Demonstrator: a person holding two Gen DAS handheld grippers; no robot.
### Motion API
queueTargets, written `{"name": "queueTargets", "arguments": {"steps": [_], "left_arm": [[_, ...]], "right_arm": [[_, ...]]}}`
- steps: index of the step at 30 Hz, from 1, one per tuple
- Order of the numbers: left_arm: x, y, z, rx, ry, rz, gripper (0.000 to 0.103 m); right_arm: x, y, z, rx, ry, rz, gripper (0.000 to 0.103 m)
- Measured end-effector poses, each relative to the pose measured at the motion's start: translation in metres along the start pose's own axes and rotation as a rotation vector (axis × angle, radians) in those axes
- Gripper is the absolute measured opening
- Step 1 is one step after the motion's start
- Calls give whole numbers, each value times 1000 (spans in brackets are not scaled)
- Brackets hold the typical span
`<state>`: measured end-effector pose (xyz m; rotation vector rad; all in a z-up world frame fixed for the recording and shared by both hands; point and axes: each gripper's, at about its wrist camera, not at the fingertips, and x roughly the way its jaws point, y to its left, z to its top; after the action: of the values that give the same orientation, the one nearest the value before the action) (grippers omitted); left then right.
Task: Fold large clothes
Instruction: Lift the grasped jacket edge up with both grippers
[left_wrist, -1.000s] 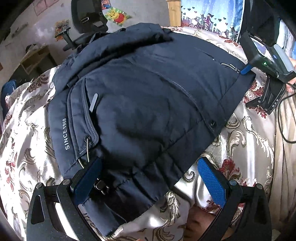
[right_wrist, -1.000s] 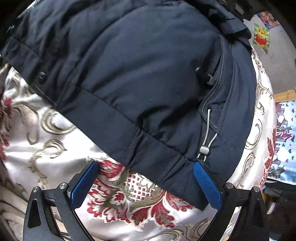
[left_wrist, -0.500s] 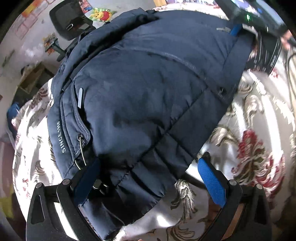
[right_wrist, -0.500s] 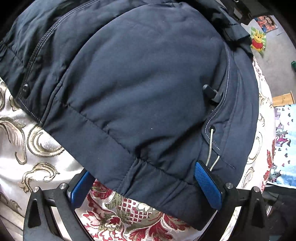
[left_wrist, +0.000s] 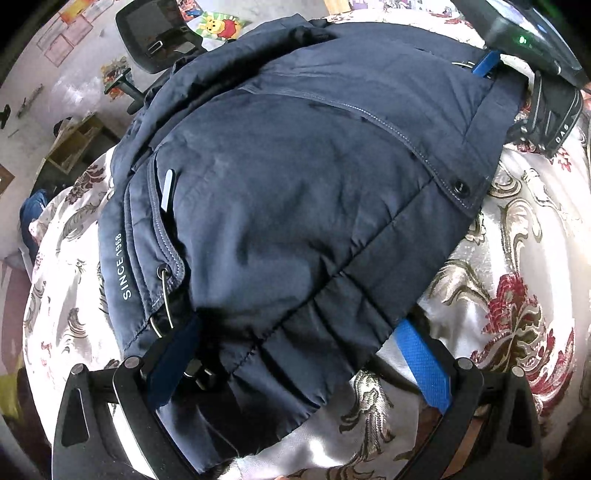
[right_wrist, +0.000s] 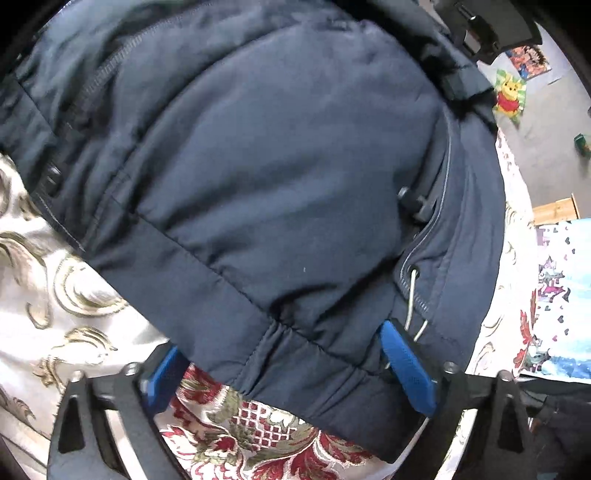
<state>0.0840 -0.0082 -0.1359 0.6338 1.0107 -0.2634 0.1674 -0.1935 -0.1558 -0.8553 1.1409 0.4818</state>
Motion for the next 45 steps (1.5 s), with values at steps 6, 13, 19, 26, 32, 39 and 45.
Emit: {"name": "queueTargets", "arguments": {"steps": [6, 13, 19, 26, 32, 39, 45], "left_arm": [[4, -9, -4, 46, 0, 37, 102], [13, -20, -7, 108, 16, 119, 102], [14, -16, -6, 81, 11, 152, 94], [-4, 15, 1, -30, -45, 125, 40], [-22, 37, 22, -138, -76, 30, 15], [-42, 59, 42, -249, -87, -41, 11], [-64, 65, 49, -324, -126, -49, 9]], "right_arm": [[-14, -33, 11, 142, -20, 140, 69], [-9, -72, 29, 192, 33, 259, 69], [3, -121, 32, 301, 48, 389, 69], [11, -144, 31, 339, 49, 449, 69], [1, -115, -12, 208, 27, 375, 72], [2, -87, -22, 39, 14, 190, 78], [7, -78, -25, 11, 7, 22, 65]]}}
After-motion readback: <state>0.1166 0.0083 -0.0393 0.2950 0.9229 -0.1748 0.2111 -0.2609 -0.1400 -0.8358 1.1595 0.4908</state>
